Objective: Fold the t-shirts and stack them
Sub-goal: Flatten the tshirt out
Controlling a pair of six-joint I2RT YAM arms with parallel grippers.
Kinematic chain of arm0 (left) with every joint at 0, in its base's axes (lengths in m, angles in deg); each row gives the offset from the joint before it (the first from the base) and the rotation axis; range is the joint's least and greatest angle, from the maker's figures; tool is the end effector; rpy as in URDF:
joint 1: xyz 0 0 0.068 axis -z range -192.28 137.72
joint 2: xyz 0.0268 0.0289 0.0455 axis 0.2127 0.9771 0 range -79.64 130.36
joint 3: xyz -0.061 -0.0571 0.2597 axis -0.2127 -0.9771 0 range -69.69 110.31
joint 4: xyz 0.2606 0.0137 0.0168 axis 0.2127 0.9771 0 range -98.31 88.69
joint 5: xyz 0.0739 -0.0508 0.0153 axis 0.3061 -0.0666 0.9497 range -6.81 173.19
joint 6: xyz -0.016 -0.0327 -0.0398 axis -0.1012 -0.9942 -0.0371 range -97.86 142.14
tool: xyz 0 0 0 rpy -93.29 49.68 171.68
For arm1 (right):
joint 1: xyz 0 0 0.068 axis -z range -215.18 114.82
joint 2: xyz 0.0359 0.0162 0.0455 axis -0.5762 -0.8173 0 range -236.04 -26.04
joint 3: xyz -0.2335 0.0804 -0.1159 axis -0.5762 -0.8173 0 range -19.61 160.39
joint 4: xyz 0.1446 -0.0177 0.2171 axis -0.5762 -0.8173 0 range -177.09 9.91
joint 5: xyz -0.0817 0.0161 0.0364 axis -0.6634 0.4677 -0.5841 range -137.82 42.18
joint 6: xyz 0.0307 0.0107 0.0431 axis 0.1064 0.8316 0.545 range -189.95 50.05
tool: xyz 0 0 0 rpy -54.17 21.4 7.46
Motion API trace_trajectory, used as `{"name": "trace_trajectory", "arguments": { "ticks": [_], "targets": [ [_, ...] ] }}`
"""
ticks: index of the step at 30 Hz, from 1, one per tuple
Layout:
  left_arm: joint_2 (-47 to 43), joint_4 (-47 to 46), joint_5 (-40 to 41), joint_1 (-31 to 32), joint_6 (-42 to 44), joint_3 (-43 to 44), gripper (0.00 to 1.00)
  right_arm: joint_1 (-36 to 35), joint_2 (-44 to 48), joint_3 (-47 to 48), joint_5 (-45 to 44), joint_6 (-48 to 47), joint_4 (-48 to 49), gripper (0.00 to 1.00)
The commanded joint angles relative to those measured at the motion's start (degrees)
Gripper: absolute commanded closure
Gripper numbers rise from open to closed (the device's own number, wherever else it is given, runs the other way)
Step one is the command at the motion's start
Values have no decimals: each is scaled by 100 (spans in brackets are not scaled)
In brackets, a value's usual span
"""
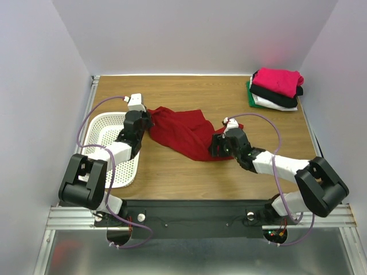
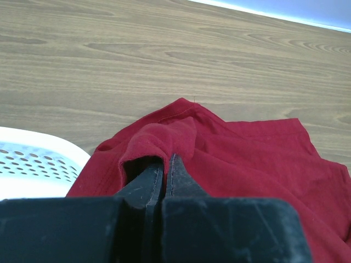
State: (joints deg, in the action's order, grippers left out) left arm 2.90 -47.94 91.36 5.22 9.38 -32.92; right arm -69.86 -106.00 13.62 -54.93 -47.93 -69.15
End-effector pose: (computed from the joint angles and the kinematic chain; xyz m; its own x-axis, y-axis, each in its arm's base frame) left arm 0.2957 -0.0878 0.2299 -0.1354 -0.1865 -0.9731 0.1364 0.9693 -0.2048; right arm 0.2280 0.1524 0.1721 -0.6267 0.0190 -0.7791 -0.2664 0.9343 0.2370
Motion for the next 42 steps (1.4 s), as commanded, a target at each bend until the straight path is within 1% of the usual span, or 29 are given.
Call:
{"name": "trace_trajectory", "arguments": {
  "ticks": [1, 3, 8, 9, 11, 14, 15, 17, 21, 22, 23, 25, 31, 33, 38, 42],
  "targets": [
    [-45, -325, 19, -36, 27, 199, 100, -267, 376, -19, 377, 4, 84, 29],
    [-72, -317, 36, -36, 27, 190, 100, -303, 394, -45, 552, -49, -30, 29],
    [-107, -317, 63, -36, 36, 172, 100, -373, 472, -98, 676, -119, -57, 31],
    [-116, -325, 54, -27, 36, 172, 100, -382, 499, -98, 833, -136, -66, 31],
    [-107, -325, 62, -36, 45, 163, 100, -391, 613, -133, 948, -172, -48, 33],
    [-89, -325, 80, -36, 54, 181, 100, -400, 780, -168, 1395, -260, -13, 37],
    [-72, -325, 80, -36, 54, 181, 100, -408, 833, -203, 1745, -295, 92, 39],
    [-37, -325, 80, -36, 54, 199, 100, -408, 833, -230, 1889, -321, 206, 41],
    [-10, -325, 63, -36, 54, 199, 100, -408, 693, -124, 1258, -356, 198, 40],
    [-1, -325, 63, -36, 54, 199, 100, -408, 597, -20, 856, -356, 198, 39],
    [-19, -325, 45, -36, 54, 190, 100, -408, 561, 34, 748, -365, 172, 39],
    [-28, -334, 54, -36, 54, 172, 100, -408, 508, 200, 126, -400, 119, 39],
    [-80, -325, 89, -36, 54, 137, 100, -400, 657, 403, -904, -427, 75, 38],
    [-72, -325, 89, -36, 54, 146, 100, -400, 562, 456, -1168, -453, 75, 38],
    [-28, -325, 80, -36, 62, 146, 100, -312, 8, 623, -1406, -418, 84, 39],
    [-54, -334, 80, -36, 62, 128, 100, -241, -379, 737, -1293, -374, 75, 42]
  ]
}}
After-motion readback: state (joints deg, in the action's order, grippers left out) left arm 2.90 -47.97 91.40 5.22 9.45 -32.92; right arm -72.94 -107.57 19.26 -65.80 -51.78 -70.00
